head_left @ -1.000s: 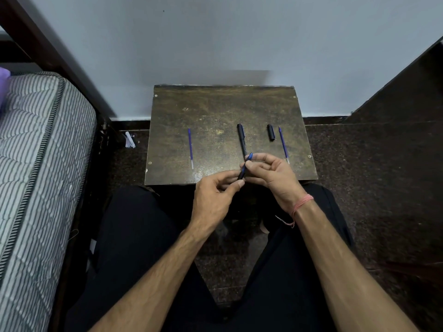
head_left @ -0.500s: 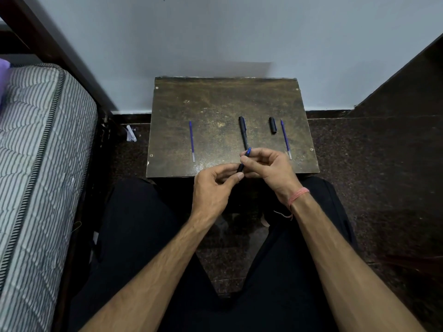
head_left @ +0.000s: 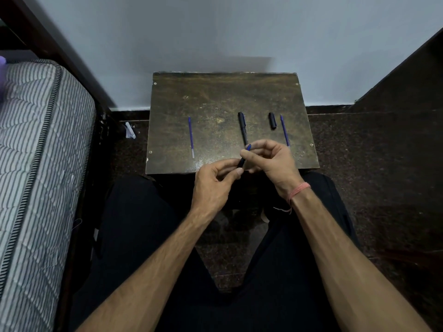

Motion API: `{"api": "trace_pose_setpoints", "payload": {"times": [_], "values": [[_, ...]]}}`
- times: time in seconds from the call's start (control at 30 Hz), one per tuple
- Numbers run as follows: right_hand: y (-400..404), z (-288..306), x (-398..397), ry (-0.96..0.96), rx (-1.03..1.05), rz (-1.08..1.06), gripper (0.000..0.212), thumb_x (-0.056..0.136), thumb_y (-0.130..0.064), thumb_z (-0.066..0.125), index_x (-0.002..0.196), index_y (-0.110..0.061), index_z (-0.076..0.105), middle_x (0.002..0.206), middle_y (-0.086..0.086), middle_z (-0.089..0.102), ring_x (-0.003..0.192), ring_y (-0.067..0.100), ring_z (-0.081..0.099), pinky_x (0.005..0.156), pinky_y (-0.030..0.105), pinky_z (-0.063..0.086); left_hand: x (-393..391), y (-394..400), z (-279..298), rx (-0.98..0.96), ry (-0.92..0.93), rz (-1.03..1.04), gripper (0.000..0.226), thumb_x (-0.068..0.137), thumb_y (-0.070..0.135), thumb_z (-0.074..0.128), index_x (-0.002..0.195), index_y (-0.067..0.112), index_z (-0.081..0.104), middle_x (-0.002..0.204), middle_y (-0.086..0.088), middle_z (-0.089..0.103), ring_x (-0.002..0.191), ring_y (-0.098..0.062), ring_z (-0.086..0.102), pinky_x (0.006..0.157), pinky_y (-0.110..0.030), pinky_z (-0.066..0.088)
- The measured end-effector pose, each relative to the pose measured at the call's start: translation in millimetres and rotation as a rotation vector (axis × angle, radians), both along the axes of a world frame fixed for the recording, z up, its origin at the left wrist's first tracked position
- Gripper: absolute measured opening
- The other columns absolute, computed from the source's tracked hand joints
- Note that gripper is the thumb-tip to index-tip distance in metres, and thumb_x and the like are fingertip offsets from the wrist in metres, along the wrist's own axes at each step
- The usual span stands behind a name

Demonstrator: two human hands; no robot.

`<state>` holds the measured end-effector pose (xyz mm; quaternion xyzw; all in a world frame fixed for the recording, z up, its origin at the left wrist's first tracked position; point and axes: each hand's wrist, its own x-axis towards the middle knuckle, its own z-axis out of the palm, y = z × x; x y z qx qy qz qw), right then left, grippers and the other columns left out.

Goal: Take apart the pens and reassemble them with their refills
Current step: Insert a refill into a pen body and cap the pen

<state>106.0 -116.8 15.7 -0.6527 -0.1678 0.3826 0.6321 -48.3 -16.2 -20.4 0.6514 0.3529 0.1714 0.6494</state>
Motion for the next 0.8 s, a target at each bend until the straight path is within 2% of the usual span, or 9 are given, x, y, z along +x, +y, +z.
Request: {"api": "trace_pose_setpoints", "payload": {"times": [0.07, 0.17, 0.23, 0.33, 0.4, 0.5, 0.6, 0.7, 0.8], "values": [[0.5, 0.8, -0.9, 0.011, -0.013, -0.016, 0.034, 0.078, -0.024, 0.094, 0.101, -0.013, 0.071, 0.087, 0.006, 0.077, 0.072, 0.017, 0.073, 0.059, 0.025, 0.057, 0.4, -1.0, 2.4, 0.008, 0.001, -0.009, 0.032, 0.101, 0.023, 0.088, 0.132, 0.022, 0.084, 0.111, 0.009, 0.090, 0.096, -0.006, 0.087, 0.096, -0.025, 0.068], [-3.6, -1.4, 2.6, 0.009, 0.003, 0.047, 0.032, 0.097, -0.016, 0.082, 0.128, -0.015, 0.073, 0.124, 0.016, 0.077, 0.086, 0.020, 0.063, 0.060, 0.023, 0.049, 1.8, -1.4, 5.1, -0.015, -0.020, -0.006, 0.023, 0.102, 0.024, 0.086, 0.122, 0.036, 0.085, 0.107, 0.014, 0.090, 0.094, -0.006, 0.087, 0.091, -0.022, 0.066], [-7.5, -2.6, 5.3, 0.025, 0.049, 0.110, 0.030, 0.105, -0.009, 0.070, 0.134, -0.019, 0.073, 0.133, 0.013, 0.077, 0.090, 0.017, 0.065, 0.060, 0.021, 0.047, 1.9, -0.9, 5.2, -0.028, -0.019, 0.001, 0.022, 0.103, 0.024, 0.085, 0.122, 0.036, 0.085, 0.108, 0.013, 0.090, 0.096, -0.008, 0.087, 0.094, -0.026, 0.067], [-7.6, -3.2, 4.1, -0.012, 0.015, 0.066, 0.017, 0.097, -0.009, 0.080, 0.114, -0.014, 0.078, 0.104, 0.007, 0.084, 0.081, 0.011, 0.075, 0.057, 0.018, 0.049, 0.9, -0.5, 4.7, -0.019, -0.009, -0.005, 0.028, 0.102, 0.023, 0.086, 0.131, 0.024, 0.085, 0.110, 0.010, 0.090, 0.098, -0.008, 0.087, 0.098, -0.031, 0.068], [-4.4, -4.3, 2.9, -0.019, -0.014, -0.001, 0.023, 0.086, -0.016, 0.091, 0.100, -0.014, 0.073, 0.082, 0.001, 0.077, 0.067, 0.007, 0.071, 0.056, 0.019, 0.049, 0.6, -0.9, 5.0, -0.025, -0.011, -0.001, 0.029, 0.101, 0.020, 0.087, 0.130, 0.023, 0.084, 0.109, 0.011, 0.090, 0.097, -0.006, 0.087, 0.098, -0.028, 0.068], [-1.3, -4.9, 1.4, 0.014, -0.002, 0.007, 0.036, 0.082, -0.026, 0.092, 0.109, -0.015, 0.071, 0.098, 0.011, 0.075, 0.077, 0.016, 0.063, 0.060, 0.021, 0.049, 1.6, -0.8, 6.4, -0.032, -0.018, -0.007, 0.024, 0.101, 0.022, 0.087, 0.125, 0.029, 0.086, 0.106, 0.013, 0.090, 0.095, -0.006, 0.087, 0.095, -0.026, 0.068], [-2.2, -6.1, 2.5, 0.058, 0.078, 0.082, 0.027, 0.102, -0.012, 0.075, 0.129, -0.013, 0.074, 0.125, 0.018, 0.078, 0.083, 0.013, 0.067, 0.063, 0.020, 0.052, 2.1, 0.5, 7.0, -0.038, -0.026, -0.002, 0.023, 0.104, 0.021, 0.085, 0.126, 0.026, 0.086, 0.108, 0.010, 0.090, 0.096, -0.010, 0.087, 0.098, -0.031, 0.067], [-1.8, -7.6, 2.2, 0.005, 0.036, 0.042, 0.015, 0.094, -0.010, 0.084, 0.108, -0.013, 0.078, 0.092, 0.005, 0.083, 0.072, 0.009, 0.073, 0.061, 0.019, 0.054, -0.3, 1.0, 7.9, -0.029, -0.015, 0.014, 0.028, 0.098, 0.021, 0.090, 0.126, 0.025, 0.086, 0.111, 0.012, 0.090, 0.104, -0.005, 0.086, 0.100, -0.027, 0.067], [1.7, -9.9, -0.2, -0.036, -0.022, -0.015, 0.027, 0.084, -0.017, 0.095, 0.092, -0.017, 0.069, 0.071, -0.001, 0.072, 0.063, 0.010, 0.070, 0.059, 0.021, 0.054, -1.2, 1.9, 7.9, -0.031, -0.024, 0.039, 0.032, 0.091, 0.020, 0.097, 0.121, 0.023, 0.088, 0.112, 0.015, 0.089, 0.108, 0.000, 0.084, 0.099, -0.020, 0.065]]}}
